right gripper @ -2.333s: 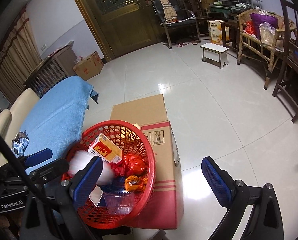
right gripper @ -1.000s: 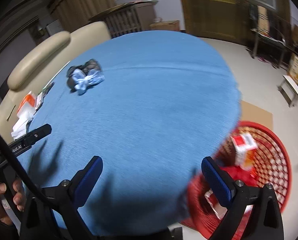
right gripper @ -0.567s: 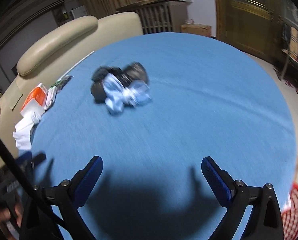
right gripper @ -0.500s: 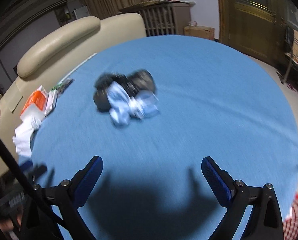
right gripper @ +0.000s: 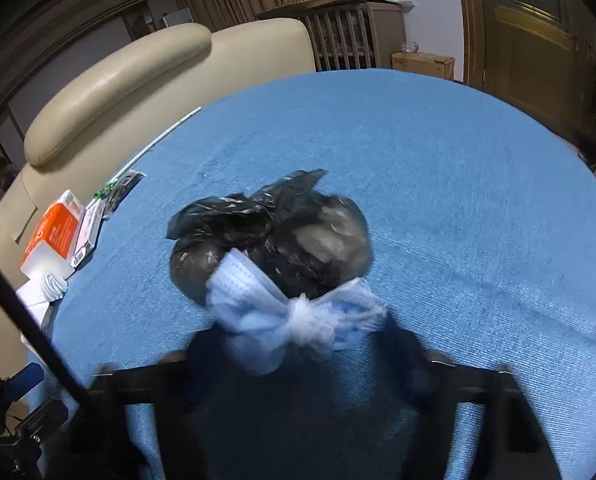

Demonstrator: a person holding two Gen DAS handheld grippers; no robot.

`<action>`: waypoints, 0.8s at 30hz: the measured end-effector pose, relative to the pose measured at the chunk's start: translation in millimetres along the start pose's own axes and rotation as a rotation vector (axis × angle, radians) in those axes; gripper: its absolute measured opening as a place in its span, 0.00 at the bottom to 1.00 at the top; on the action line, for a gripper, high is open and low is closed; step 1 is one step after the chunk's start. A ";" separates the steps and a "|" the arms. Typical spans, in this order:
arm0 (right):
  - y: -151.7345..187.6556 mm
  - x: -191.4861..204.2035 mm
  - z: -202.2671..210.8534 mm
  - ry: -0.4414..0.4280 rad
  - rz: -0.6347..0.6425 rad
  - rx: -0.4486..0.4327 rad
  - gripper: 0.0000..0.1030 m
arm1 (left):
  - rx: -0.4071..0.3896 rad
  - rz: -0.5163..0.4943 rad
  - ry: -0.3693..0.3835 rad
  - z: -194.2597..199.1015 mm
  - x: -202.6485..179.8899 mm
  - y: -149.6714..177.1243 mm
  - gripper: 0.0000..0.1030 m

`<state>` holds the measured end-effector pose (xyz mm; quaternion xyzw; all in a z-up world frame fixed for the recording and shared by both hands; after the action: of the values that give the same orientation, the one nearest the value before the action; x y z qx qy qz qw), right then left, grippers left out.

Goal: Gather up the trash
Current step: 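Grasp the blue face mask with the right tool while the left tool grasps the black bag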

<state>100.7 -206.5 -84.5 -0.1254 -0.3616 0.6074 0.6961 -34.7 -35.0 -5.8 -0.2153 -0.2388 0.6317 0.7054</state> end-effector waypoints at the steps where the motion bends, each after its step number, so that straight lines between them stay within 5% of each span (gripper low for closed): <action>1: 0.2 -2.1 3.1 -0.016 -0.007 -0.005 0.56 | 0.000 -0.003 0.006 -1.5 -3.5 -2.8 0.77; 3: 2.6 -5.9 12.5 -0.036 -0.011 -0.016 0.46 | -0.005 -0.010 0.018 -3.5 -14.3 -10.6 0.77; 13: 34.4 -46.8 73.8 -0.034 -0.110 -0.089 0.44 | -0.049 -0.150 0.126 -21.4 -118.5 -55.3 0.77; 22: 53.0 -68.1 124.4 -0.025 -0.168 -0.150 0.44 | -0.022 -0.238 0.072 -59.7 -166.2 -73.9 0.77; 23: 55.2 -68.4 127.1 -0.025 -0.170 -0.150 0.44 | -0.008 -0.261 0.059 -64.7 -167.8 -72.6 0.71; 24: 57.6 -67.6 128.6 -0.026 -0.172 -0.150 0.44 | -0.003 -0.285 0.036 -67.1 -168.2 -71.4 0.44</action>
<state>-27.1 -290.5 -52.7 -0.1378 -0.4245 0.5181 0.7296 47.7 -210.1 -26.8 -0.1912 -0.2552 0.5208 0.7919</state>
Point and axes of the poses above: each gripper's, at about its wrist camera, not at the fingertips, and z roughly against the way its jaws point, x to its left, y to its underside, the point moved 6 cm from there along -z, roughly the way its jaws point, and after that the axes turned 11 degrees about -y, right-handed, at the moved point
